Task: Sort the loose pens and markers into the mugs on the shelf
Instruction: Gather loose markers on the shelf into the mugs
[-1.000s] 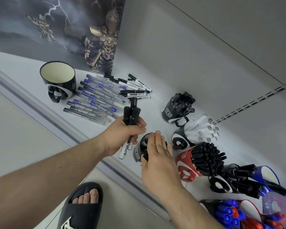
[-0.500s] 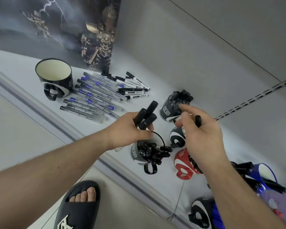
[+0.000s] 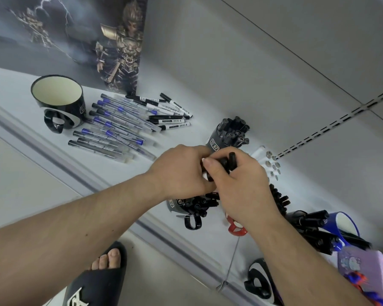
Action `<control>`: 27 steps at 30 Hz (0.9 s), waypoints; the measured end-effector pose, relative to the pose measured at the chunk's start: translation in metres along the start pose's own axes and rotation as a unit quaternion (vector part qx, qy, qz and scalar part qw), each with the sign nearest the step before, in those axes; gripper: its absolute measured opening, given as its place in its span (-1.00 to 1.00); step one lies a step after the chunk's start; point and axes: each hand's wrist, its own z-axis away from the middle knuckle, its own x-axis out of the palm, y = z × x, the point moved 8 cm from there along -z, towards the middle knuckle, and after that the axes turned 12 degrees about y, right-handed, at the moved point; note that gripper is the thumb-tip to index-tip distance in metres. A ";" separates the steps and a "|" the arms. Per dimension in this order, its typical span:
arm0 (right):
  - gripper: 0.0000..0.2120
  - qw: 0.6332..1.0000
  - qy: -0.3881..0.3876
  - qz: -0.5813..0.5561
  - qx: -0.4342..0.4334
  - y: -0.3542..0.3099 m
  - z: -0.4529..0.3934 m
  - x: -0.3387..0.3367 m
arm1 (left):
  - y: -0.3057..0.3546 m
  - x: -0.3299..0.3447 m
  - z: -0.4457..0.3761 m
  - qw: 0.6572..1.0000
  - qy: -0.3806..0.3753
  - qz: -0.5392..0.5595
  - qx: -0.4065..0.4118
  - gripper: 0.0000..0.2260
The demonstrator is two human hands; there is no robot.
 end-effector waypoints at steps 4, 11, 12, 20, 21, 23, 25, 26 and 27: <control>-0.90 0.993 0.056 -0.067 0.076 0.019 -0.004 -0.030 | -0.015 0.003 -0.002 1.000 -0.023 -0.009 0.001 -0.76; -0.97 0.991 0.134 0.027 0.013 0.046 -0.010 -0.064 | -0.091 0.020 0.007 0.961 -0.019 0.183 -0.207 -0.76; -0.95 0.988 0.136 0.070 -0.035 0.039 -0.009 -0.062 | -0.100 0.021 0.008 0.952 -0.005 0.197 -0.233 -0.79; -0.84 0.952 0.081 0.150 -0.254 0.022 0.010 -0.003 | -0.110 0.037 0.016 0.917 -0.006 0.265 -0.299 -0.89; -0.83 0.952 0.067 0.156 -0.255 0.022 0.009 0.007 | -0.109 0.039 0.017 0.916 -0.011 0.265 -0.300 -0.87; -0.82 0.954 0.026 0.182 -0.237 0.026 0.007 0.026 | -0.104 0.043 0.019 0.918 -0.022 0.262 -0.297 -0.84; -0.75 0.959 -0.042 0.215 -0.181 0.038 0.004 0.046 | -0.098 0.047 0.021 0.921 -0.032 0.258 -0.289 -0.83; -0.66 0.959 -0.079 0.230 -0.148 0.044 0.003 0.055 | -0.097 0.048 0.022 0.924 -0.036 0.254 -0.285 -0.82; -0.56 0.954 -0.111 0.249 -0.122 0.050 0.003 0.062 | -0.096 0.049 0.022 0.925 -0.039 0.252 -0.283 -0.81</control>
